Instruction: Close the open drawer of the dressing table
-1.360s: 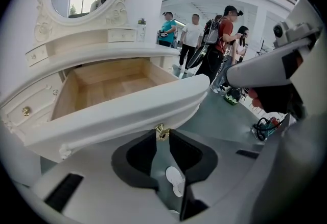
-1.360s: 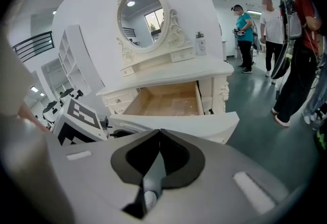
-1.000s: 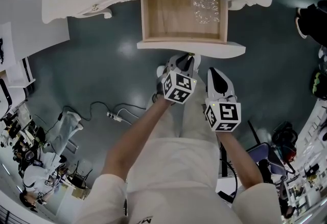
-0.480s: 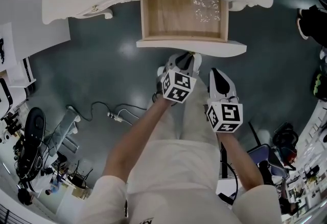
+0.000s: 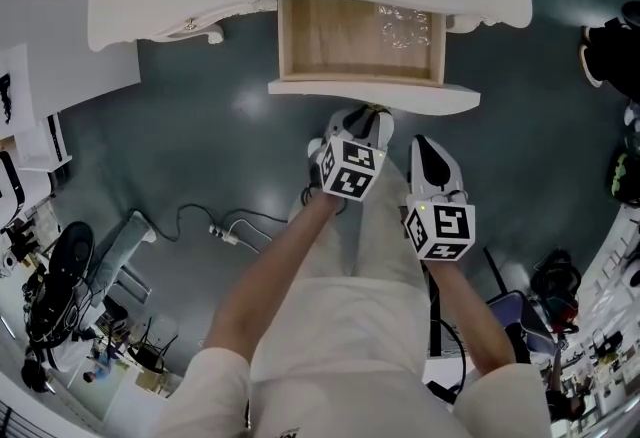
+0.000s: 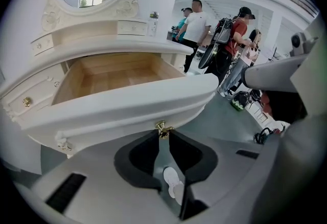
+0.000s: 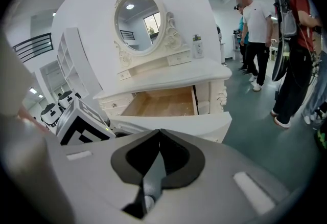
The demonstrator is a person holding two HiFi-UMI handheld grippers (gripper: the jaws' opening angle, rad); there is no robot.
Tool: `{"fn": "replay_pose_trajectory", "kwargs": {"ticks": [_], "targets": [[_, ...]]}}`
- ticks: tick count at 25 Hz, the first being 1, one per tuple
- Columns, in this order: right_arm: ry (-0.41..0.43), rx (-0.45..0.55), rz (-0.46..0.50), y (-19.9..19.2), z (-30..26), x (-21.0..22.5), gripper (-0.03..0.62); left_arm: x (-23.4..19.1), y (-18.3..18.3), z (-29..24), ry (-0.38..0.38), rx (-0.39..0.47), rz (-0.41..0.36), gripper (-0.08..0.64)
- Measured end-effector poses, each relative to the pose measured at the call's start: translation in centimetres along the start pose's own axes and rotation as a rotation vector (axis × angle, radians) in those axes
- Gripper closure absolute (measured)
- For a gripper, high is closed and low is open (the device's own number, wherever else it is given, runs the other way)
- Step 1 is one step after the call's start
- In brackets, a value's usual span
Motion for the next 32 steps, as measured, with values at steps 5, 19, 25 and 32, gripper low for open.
{"fn": "replay_pose_trajectory", "kwargs": {"ticks": [5,19,25,32], "targets": [[0.007,0.015,0.016,0.8,1.3,-0.4,0.589,0.0,0.7,0.7,0.011,0.006,0.018,0.497],[0.021,0.010,0.027,1.8,-0.1,0.7,0.589,-1.5,2.4,-0.9,0.016,-0.014,0.025,0.497],[0.037,0.014,0.037,2.6,-0.9,0.8,0.589,-2.4,2.7,-1.5,0.020,-0.020,0.040,0.497],[0.052,0.001,0.043,3.4,-2.6,0.0,0.591,-4.8,3.1,-1.6,0.029,-0.009,0.078,0.497]]}}
Point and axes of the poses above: the fingertips, and each gripper's own axes: z backward along the fingers, x to its right, y out of its top, the point moved 2 cm from there along z, backward along the fingers, and after that the axes turned 3 degrees about -x, right-handed, at the moved point
